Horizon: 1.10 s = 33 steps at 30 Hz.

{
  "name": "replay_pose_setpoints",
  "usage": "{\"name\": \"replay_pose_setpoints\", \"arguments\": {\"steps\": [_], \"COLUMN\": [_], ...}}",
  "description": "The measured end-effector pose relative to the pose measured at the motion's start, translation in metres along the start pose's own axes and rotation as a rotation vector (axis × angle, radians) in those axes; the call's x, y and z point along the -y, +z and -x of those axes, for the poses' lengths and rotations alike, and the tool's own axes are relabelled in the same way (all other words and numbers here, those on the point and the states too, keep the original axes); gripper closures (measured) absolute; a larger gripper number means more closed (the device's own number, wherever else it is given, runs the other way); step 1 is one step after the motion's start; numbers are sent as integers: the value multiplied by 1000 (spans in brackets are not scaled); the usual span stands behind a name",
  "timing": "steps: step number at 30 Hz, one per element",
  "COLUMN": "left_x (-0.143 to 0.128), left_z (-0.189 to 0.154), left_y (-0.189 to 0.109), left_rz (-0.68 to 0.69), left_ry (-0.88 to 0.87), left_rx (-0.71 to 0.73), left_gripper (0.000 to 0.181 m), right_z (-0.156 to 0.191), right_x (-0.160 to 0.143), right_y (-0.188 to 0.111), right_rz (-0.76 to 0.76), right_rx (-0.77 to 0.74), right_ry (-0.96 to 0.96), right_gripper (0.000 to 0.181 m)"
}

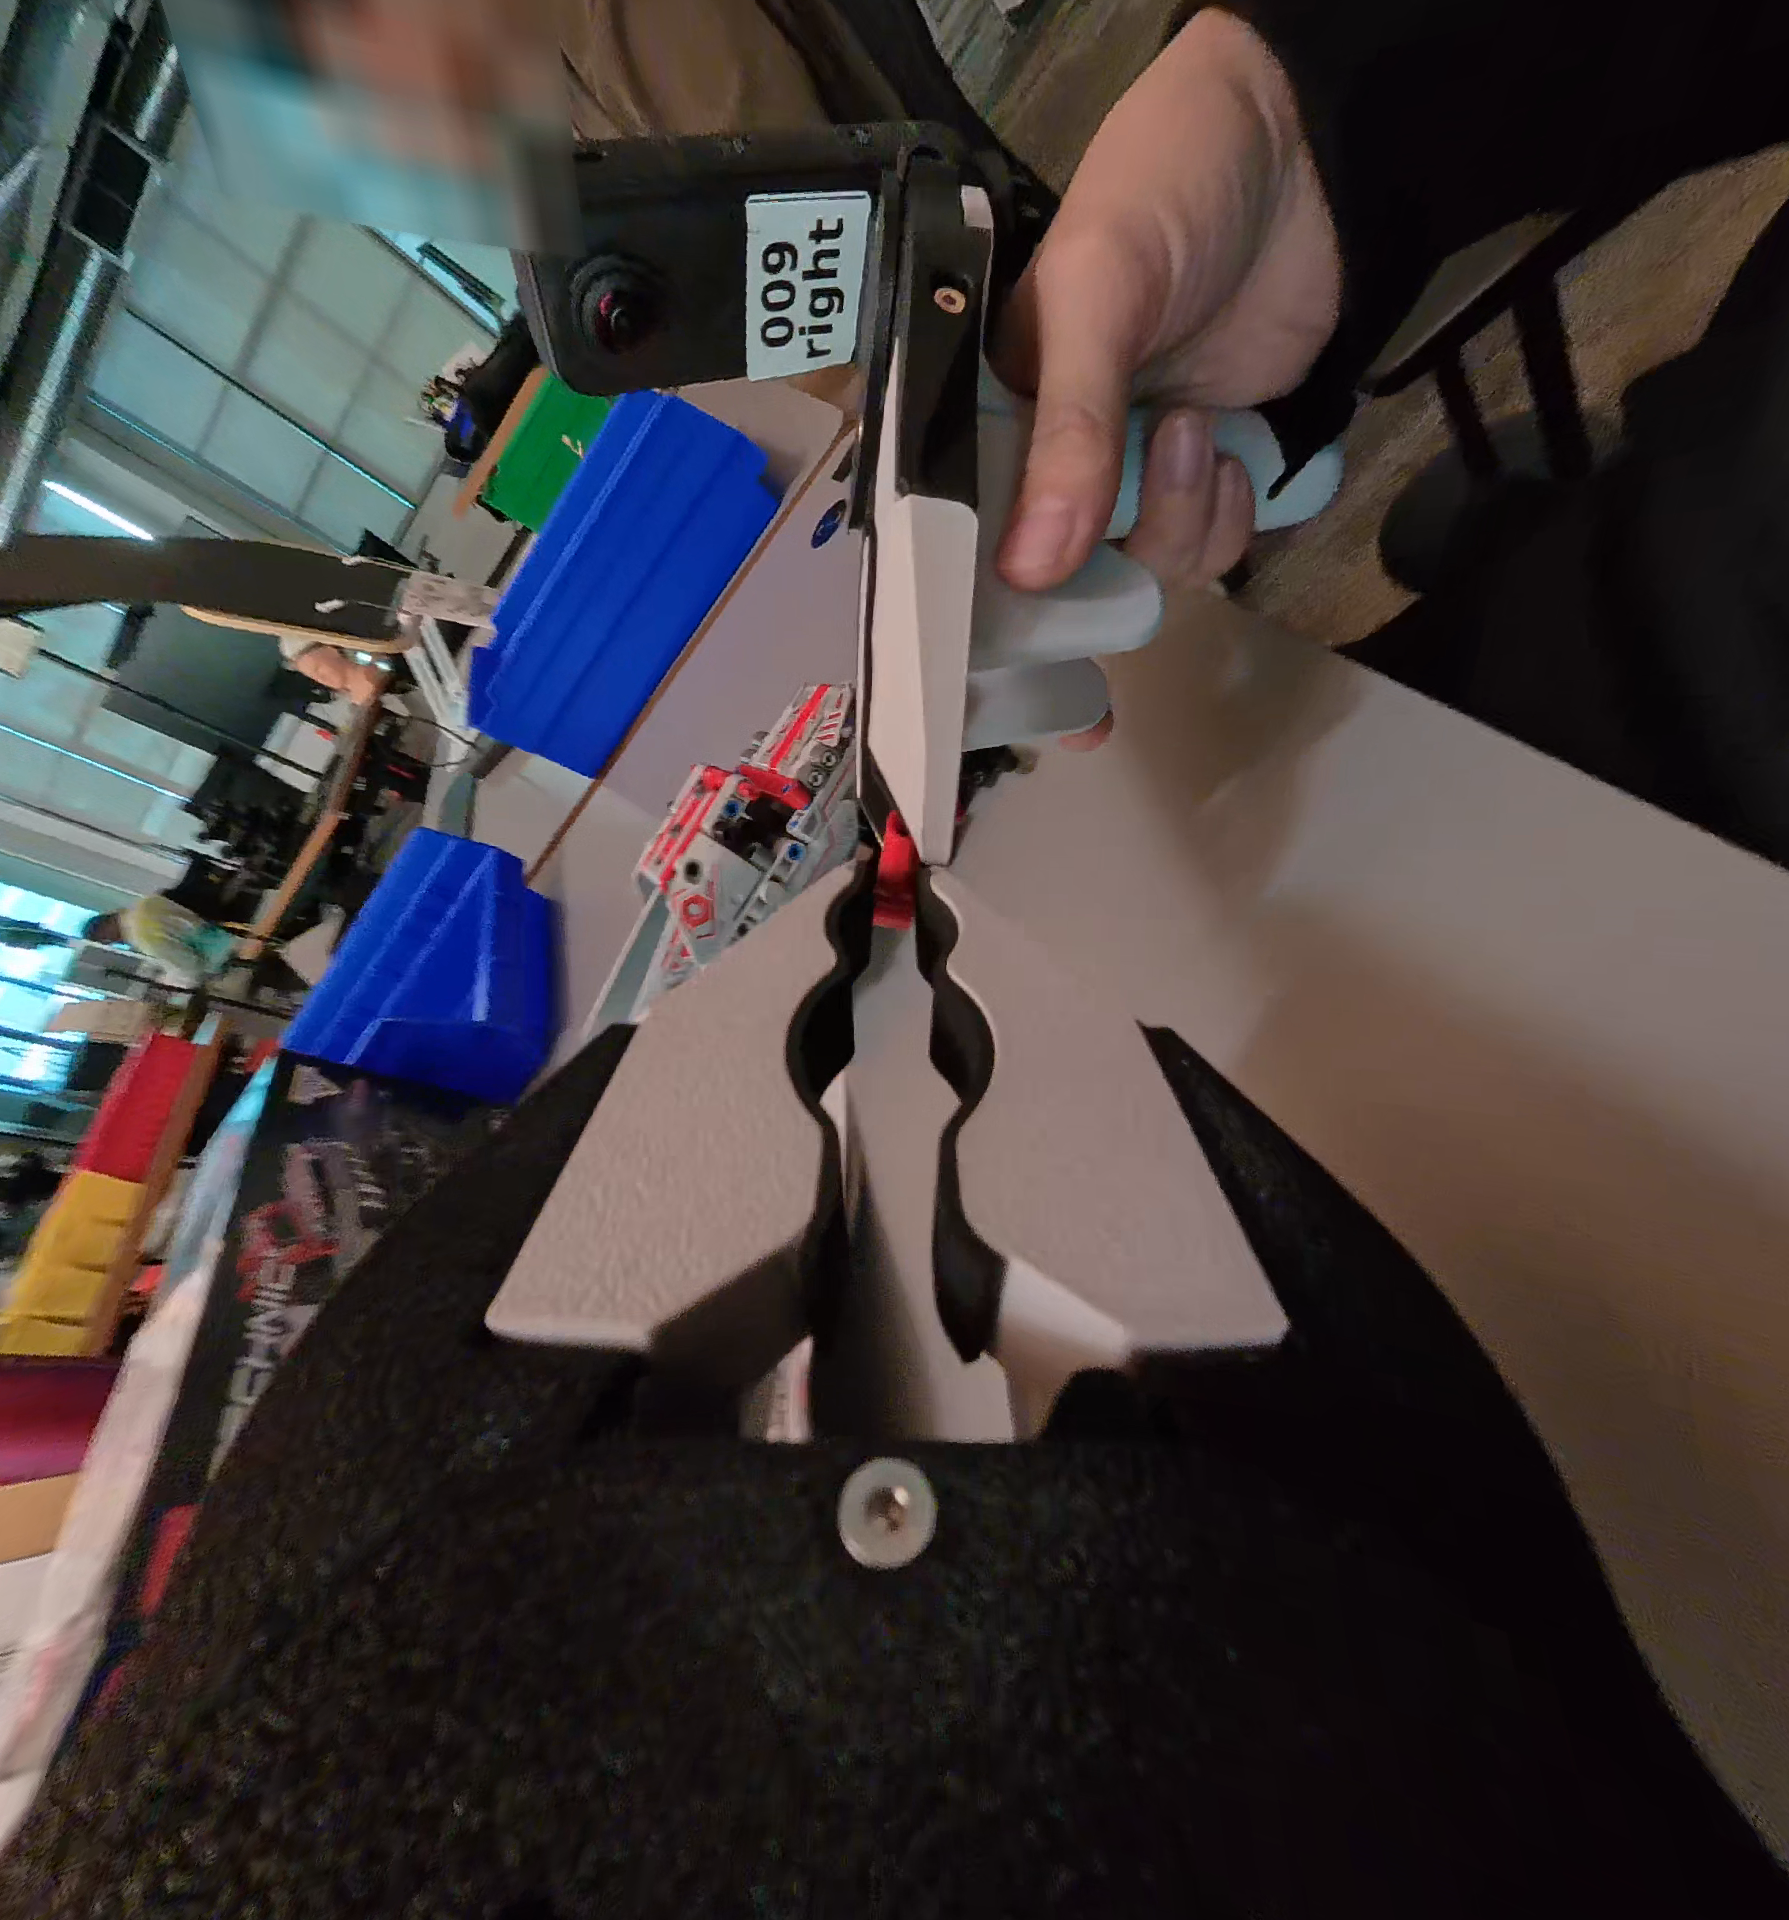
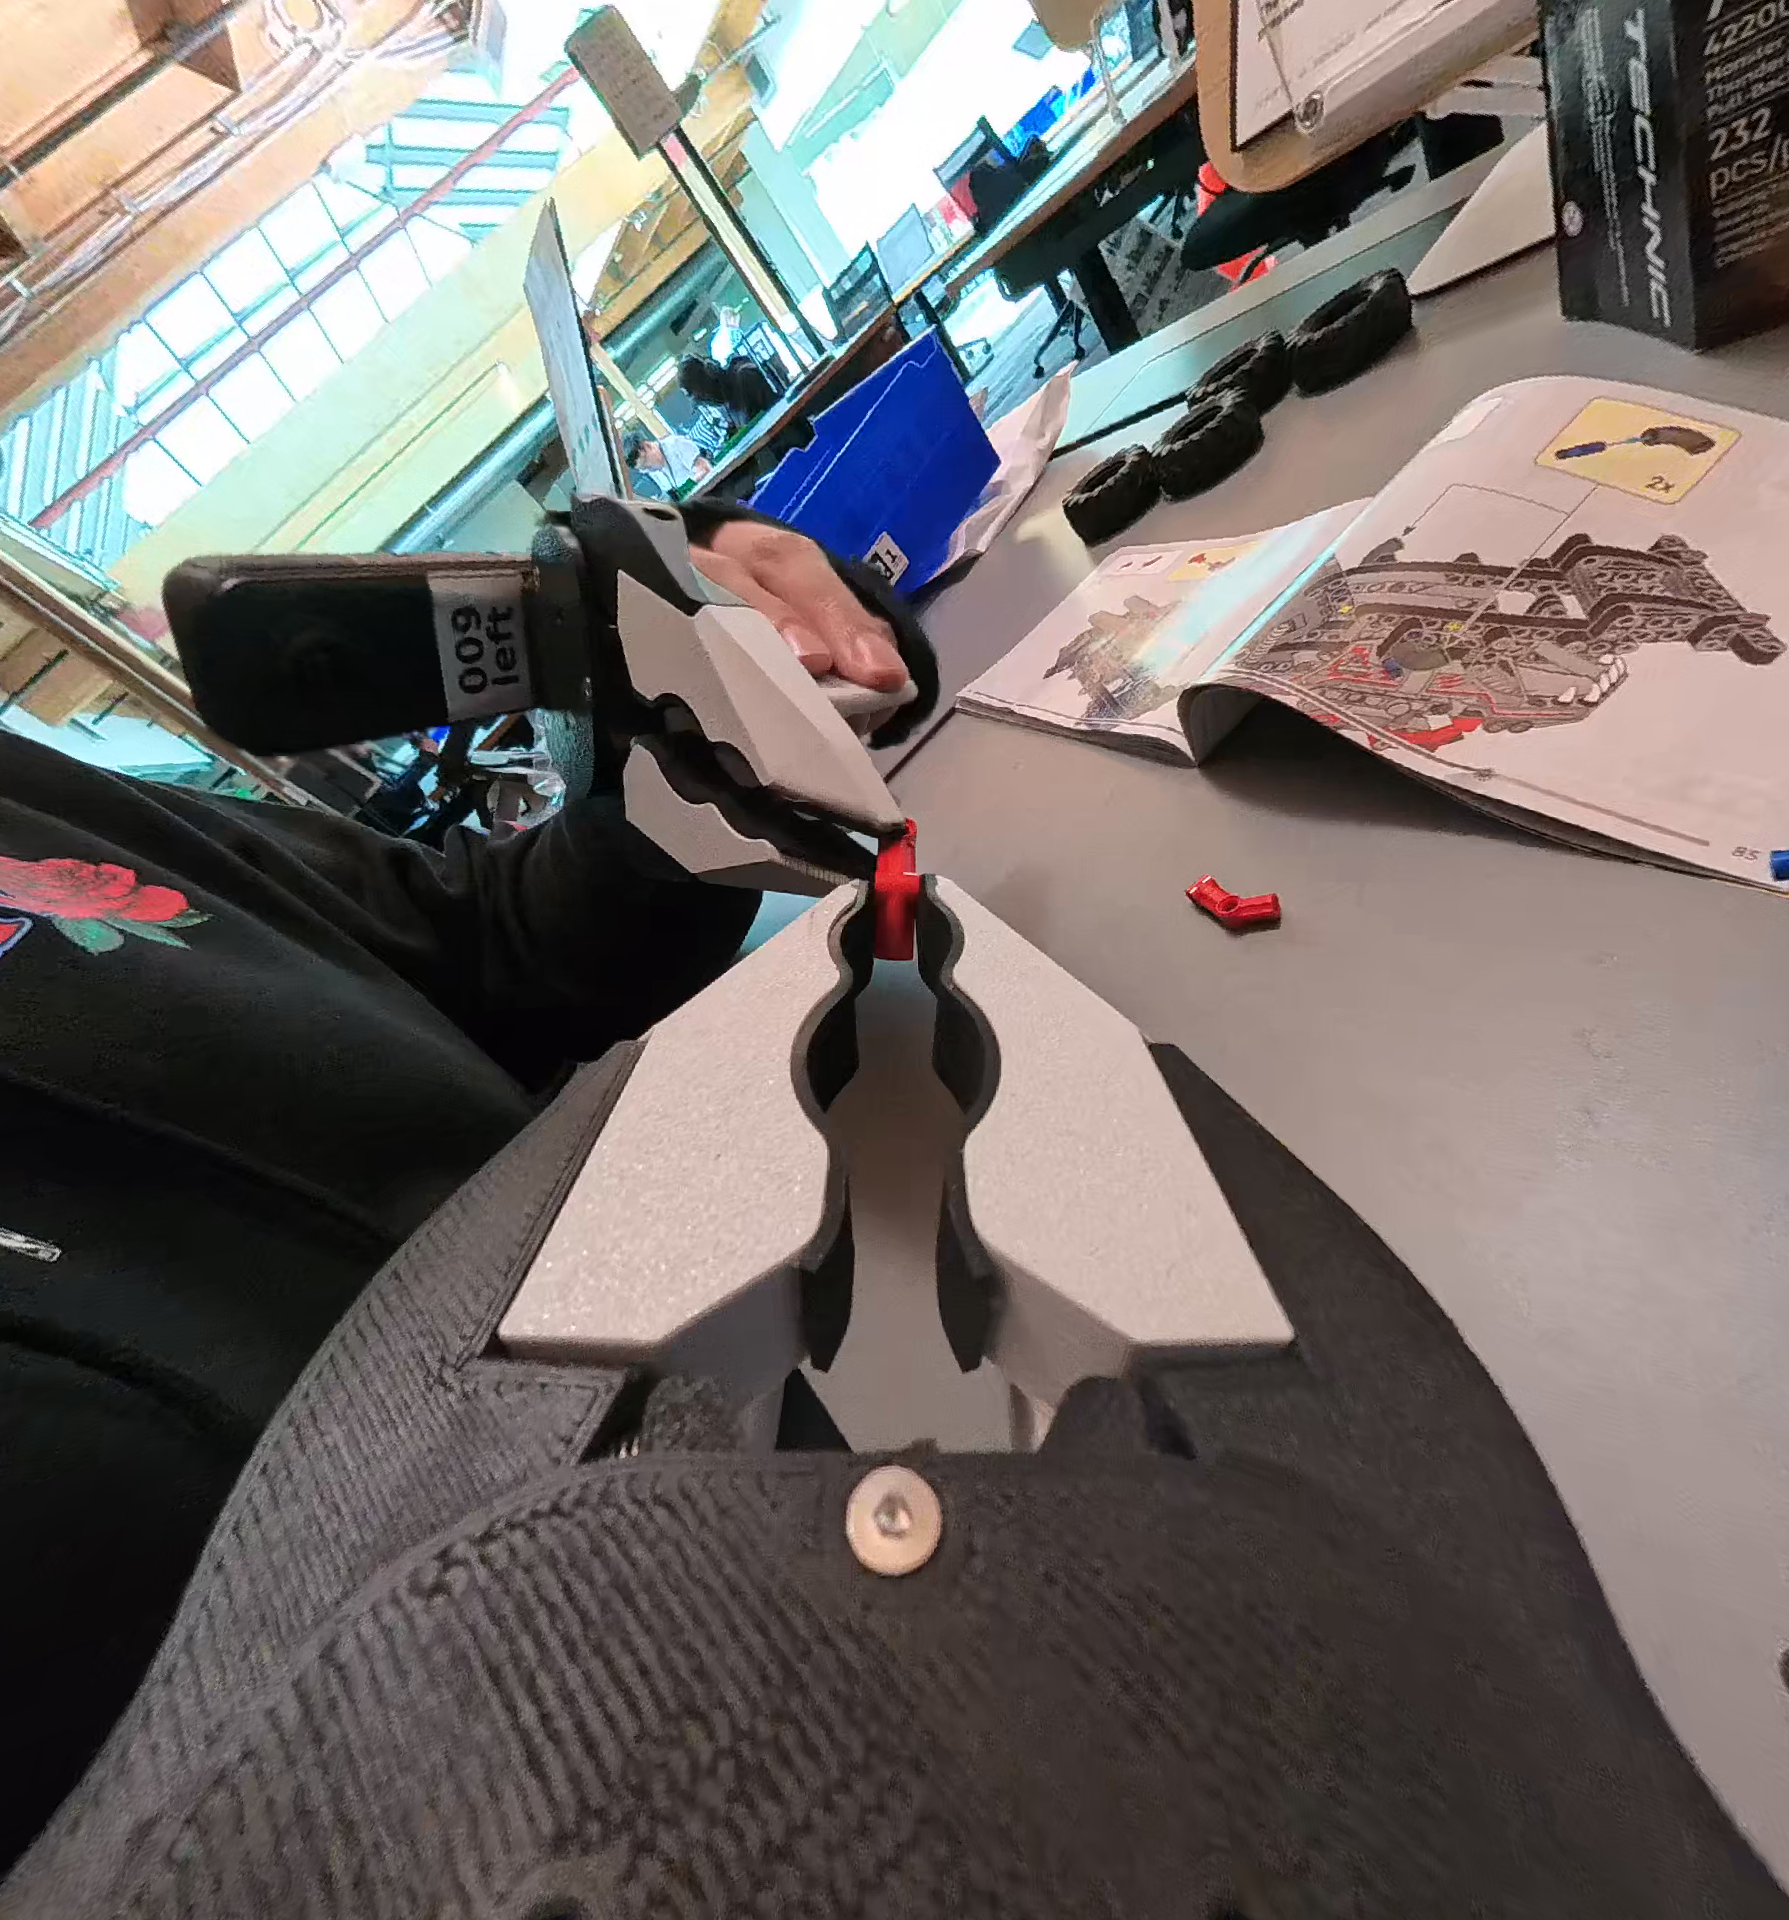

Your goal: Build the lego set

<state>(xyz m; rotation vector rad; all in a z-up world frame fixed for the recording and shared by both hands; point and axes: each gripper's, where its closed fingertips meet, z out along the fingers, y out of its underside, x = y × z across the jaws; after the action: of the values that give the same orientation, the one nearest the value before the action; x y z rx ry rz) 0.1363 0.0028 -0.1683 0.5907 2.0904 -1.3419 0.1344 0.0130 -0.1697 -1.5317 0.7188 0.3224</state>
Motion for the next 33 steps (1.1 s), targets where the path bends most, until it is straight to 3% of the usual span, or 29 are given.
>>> {"name": "replay_pose_setpoints", "arguments": {"steps": [3,5,11,16,21,23,26,29,33], "left_x": [3,10,4,0,5,10,14,6,-4], "left_z": [-2,1,-3,-2,5,3,4,0,6], "left_y": [-1,-6,-4,-3,0,-2,-4,-1,-5], "left_rz": [-77,-150,-72,-41,-124,-164,-235,-181,-95], "left_ry": [-165,-154,-1,-148,-559,-738,-875,-708,-305], "left_rx": [-61,-54,-22,-74,-153,-248,-308,-242,-76], "left_gripper": [176,176,172,176,176,176,181,181,156], "right_z": [1,8,12,10,4,4,4,-2,-12], "right_x": [-2,1,0,0,6,5,10,4,-3], "right_y": [-1,-1,0,1,-2,-2,-2,1,-2], "right_rz": [5,-29,-30,-26,-26,-9,-24,40,64], "right_rx": [30,105,146,110,-47,-105,-201,-220,-191], "right_ry": [66,148,185,141,-235,-422,-675,-637,-378], "right_gripper": [174,175,175,175,172,172,173,173,173]}}
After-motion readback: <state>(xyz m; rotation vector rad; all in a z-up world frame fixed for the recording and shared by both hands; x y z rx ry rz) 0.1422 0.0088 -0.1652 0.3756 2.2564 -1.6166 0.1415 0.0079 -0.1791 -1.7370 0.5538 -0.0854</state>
